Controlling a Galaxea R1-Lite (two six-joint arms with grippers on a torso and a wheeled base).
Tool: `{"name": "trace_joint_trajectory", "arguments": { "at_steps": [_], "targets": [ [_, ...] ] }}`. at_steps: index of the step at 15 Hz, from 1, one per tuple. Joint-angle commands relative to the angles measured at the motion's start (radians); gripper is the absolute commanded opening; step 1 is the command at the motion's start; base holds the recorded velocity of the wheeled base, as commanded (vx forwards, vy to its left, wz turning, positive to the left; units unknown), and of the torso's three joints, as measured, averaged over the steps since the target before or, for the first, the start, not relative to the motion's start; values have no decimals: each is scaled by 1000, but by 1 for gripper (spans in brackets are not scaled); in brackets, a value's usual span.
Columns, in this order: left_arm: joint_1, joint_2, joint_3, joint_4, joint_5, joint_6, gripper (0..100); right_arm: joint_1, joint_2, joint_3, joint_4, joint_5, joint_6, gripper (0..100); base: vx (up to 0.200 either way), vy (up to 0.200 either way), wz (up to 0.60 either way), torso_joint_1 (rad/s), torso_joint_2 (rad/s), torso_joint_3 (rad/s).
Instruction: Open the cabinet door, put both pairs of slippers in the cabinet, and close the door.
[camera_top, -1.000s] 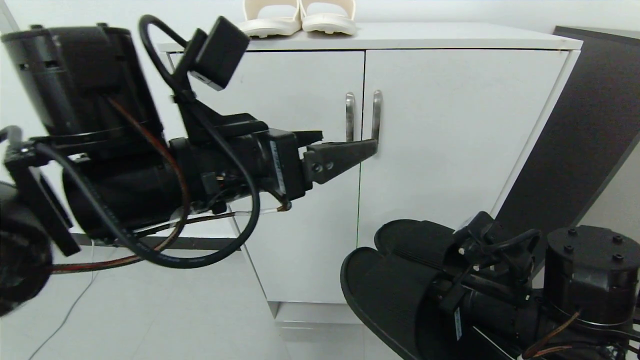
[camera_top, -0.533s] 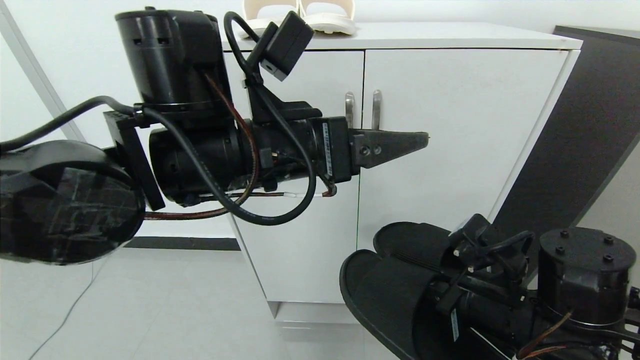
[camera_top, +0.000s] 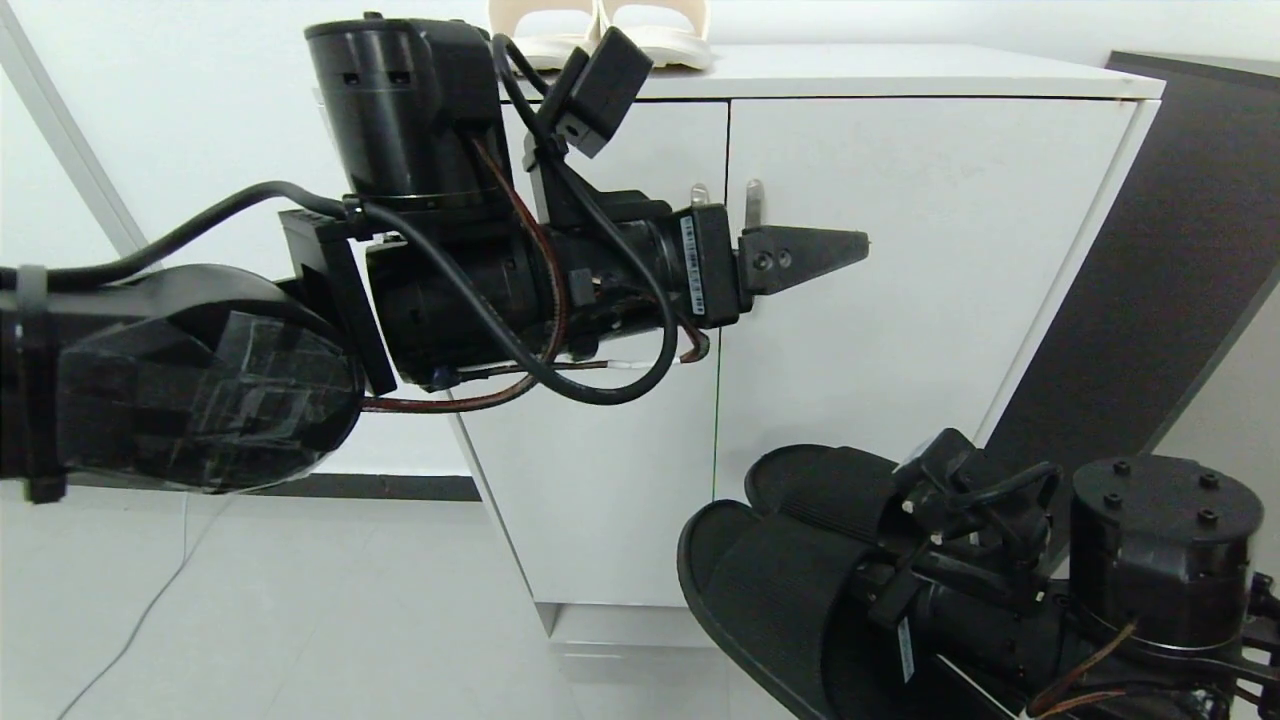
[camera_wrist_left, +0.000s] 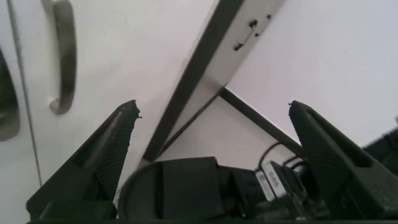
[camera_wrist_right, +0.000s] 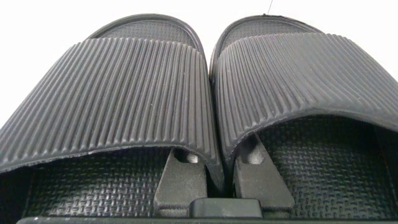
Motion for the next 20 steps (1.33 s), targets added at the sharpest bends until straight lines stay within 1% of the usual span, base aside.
{"name": "trace_joint_trajectory", "arguments": {
  "at_steps": [1, 3, 5, 8, 9, 10, 12, 14, 18, 20],
  "targets": [
    [-2, 39, -29, -2, 44, 0, 100, 0, 6, 2, -1, 0, 0, 0, 0, 0, 0, 0, 0, 0],
    [2, 62, -40, -8, 53, 0, 100, 0, 6, 2, -1, 0, 0, 0, 0, 0, 0, 0, 0, 0],
    [27, 79, -69, -11, 53, 0, 100, -1, 6, 2, -2, 0, 0, 0, 0, 0, 0, 0, 0, 0],
    [47, 88, -81, -11, 65, 0, 100, -7, 4, 2, -2, 2, 1, 0, 0, 0, 0, 0, 0, 0],
    [45, 93, -87, -11, 79, 0, 100, -9, 6, 2, -2, 3, 0, 0, 0, 0, 0, 0, 0, 0],
    [45, 111, -109, -11, 108, 0, 100, -9, 6, 2, -2, 3, 0, 0, 0, 0, 0, 0, 0, 0],
    [45, 137, -126, -11, 130, 0, 100, -9, 4, 2, -2, 0, 0, 0, 0, 0, 0, 0, 0, 0],
    [45, 171, -166, -8, 148, 0, 100, -9, 1, 2, -2, 0, 0, 0, 0, 0, 0, 0, 0, 0],
    [45, 210, -207, -5, 150, 0, 100, -9, 1, 0, -2, 0, -2, 0, 0, 0, 0, 0, 0, 0],
    [45, 220, -213, -4, 150, -3, 100, -9, 1, 0, -2, 2, -2, 0, 0, 0, 0, 0, 0, 0]
  ]
}}
